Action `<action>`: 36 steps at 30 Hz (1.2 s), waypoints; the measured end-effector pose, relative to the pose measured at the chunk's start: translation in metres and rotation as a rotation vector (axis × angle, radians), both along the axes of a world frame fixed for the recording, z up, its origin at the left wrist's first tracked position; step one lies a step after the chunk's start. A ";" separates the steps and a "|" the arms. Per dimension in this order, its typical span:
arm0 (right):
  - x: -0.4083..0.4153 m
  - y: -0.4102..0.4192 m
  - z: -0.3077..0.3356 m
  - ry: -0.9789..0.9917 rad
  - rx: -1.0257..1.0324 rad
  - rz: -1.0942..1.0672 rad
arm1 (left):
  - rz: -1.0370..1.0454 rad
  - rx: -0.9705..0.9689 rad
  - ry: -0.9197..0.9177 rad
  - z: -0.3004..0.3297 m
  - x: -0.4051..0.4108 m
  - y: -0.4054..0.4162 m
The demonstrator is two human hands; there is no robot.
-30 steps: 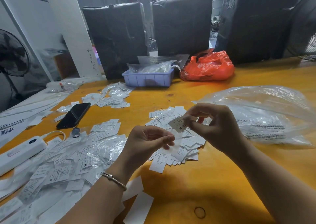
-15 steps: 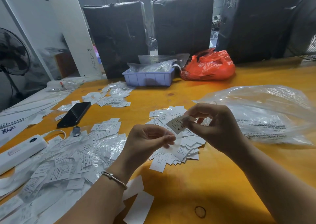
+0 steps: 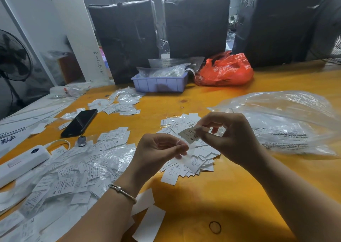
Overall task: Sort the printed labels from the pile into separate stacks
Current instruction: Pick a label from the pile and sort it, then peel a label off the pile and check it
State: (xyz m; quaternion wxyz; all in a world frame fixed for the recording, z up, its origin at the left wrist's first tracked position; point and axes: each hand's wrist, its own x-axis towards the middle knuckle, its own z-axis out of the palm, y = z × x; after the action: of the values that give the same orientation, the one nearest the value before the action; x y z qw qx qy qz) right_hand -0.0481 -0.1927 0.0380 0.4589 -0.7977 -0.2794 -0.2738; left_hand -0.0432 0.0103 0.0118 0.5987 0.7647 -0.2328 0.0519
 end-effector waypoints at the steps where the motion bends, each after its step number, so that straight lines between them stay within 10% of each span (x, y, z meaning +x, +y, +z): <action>1: 0.000 0.000 0.000 -0.004 -0.004 0.001 | 0.001 -0.001 0.003 0.000 0.000 0.000; 36: 0.006 -0.007 -0.001 0.159 -0.064 0.039 | 0.014 0.112 0.025 0.000 0.001 0.001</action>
State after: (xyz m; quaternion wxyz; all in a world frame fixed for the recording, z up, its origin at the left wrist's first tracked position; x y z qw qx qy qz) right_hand -0.0417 -0.1996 0.0374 0.4591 -0.8256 -0.2661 -0.1919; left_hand -0.0419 0.0113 0.0114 0.5575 0.7992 -0.2223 0.0335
